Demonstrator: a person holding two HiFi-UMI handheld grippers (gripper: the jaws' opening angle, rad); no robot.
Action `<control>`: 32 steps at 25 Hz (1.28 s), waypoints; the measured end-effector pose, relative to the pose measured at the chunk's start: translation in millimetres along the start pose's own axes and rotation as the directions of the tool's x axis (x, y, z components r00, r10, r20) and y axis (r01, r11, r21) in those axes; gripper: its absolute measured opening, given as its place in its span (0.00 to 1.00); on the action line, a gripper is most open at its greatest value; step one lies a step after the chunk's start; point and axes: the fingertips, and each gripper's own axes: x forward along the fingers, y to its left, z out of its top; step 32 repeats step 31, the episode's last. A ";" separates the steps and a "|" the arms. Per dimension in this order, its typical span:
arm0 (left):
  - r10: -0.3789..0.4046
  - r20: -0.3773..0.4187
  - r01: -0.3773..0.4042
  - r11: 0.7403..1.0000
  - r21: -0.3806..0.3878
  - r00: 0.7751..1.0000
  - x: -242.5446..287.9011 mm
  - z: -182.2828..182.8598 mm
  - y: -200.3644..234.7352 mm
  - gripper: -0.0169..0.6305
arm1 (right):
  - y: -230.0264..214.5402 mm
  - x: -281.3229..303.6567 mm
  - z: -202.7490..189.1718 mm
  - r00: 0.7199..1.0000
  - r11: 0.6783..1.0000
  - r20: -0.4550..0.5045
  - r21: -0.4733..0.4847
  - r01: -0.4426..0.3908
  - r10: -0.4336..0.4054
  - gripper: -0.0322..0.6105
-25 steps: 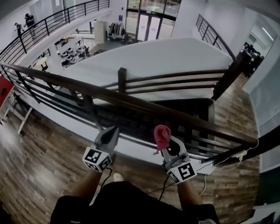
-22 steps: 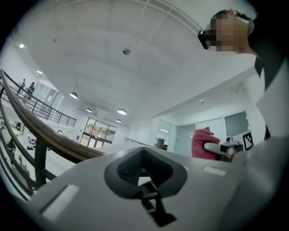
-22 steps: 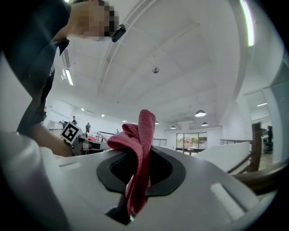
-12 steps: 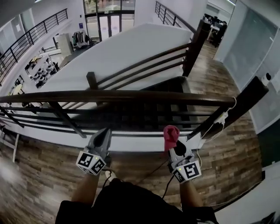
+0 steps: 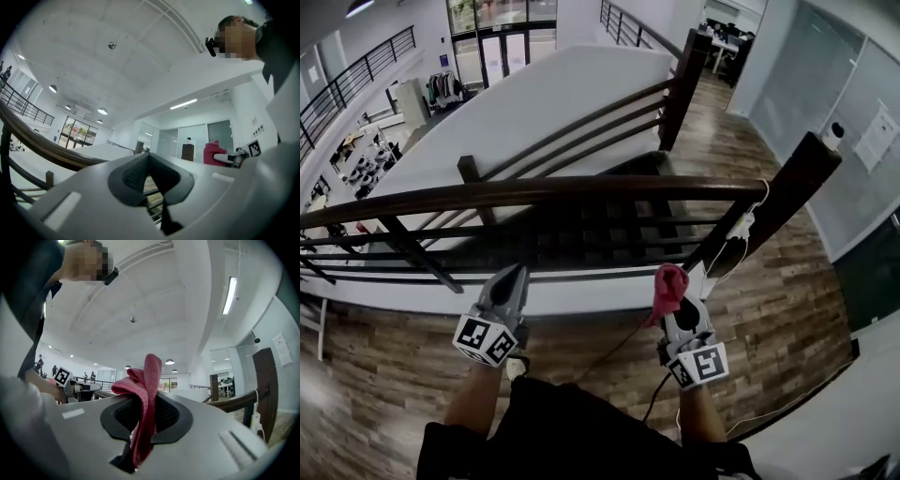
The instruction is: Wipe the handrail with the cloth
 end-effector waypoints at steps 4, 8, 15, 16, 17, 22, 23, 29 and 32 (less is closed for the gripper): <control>-0.043 -0.024 0.042 0.999 -0.030 0.999 9.0 -16.1 -3.3 0.03 | -12.3 -15.8 -7.8 0.997 0.996 0.010 0.043 0.080 -0.080 0.13; -0.123 -0.074 0.120 0.992 -0.048 0.990 22.1 -31.9 -12.3 0.03 | -20.2 -28.1 -19.3 0.983 0.978 0.008 0.094 0.184 -0.186 0.12; -0.243 -0.081 0.240 0.970 -0.049 0.967 38.6 -29.3 -10.3 0.03 | -8.0 -36.5 -10.5 0.951 0.950 0.023 0.066 0.307 -0.309 0.12; -0.256 -0.078 0.252 0.966 -0.054 0.964 41.1 -28.1 -10.4 0.03 | -7.3 -37.6 -9.2 0.947 0.945 0.022 0.066 0.319 -0.321 0.12; -0.268 -0.076 0.265 0.963 -0.056 0.960 43.4 -27.0 -10.8 0.03 | -6.2 -38.4 -8.0 0.943 0.942 0.021 0.061 0.329 -0.331 0.12; -0.317 -0.072 0.313 0.948 -0.062 0.946 50.2 -27.8 -14.4 0.03 | -1.1 -41.8 -6.4 0.931 0.930 0.013 0.040 0.364 -0.365 0.12; -0.321 -0.072 0.317 0.946 -0.065 0.944 51.0 -27.9 -14.0 0.03 | 0.2 -41.4 -6.5 0.930 0.929 0.014 0.039 0.367 -0.368 0.12; -0.327 -0.071 0.321 0.943 -0.082 0.942 48.6 -27.6 -11.2 0.03 | 8.2 -39.3 -3.9 0.930 0.930 0.010 0.025 0.366 -0.366 0.12; -0.330 -0.068 0.324 0.942 -0.085 0.942 45.9 -27.1 -12.2 0.03 | 10.3 -40.5 -3.0 0.931 0.931 0.012 0.034 0.364 -0.365 0.12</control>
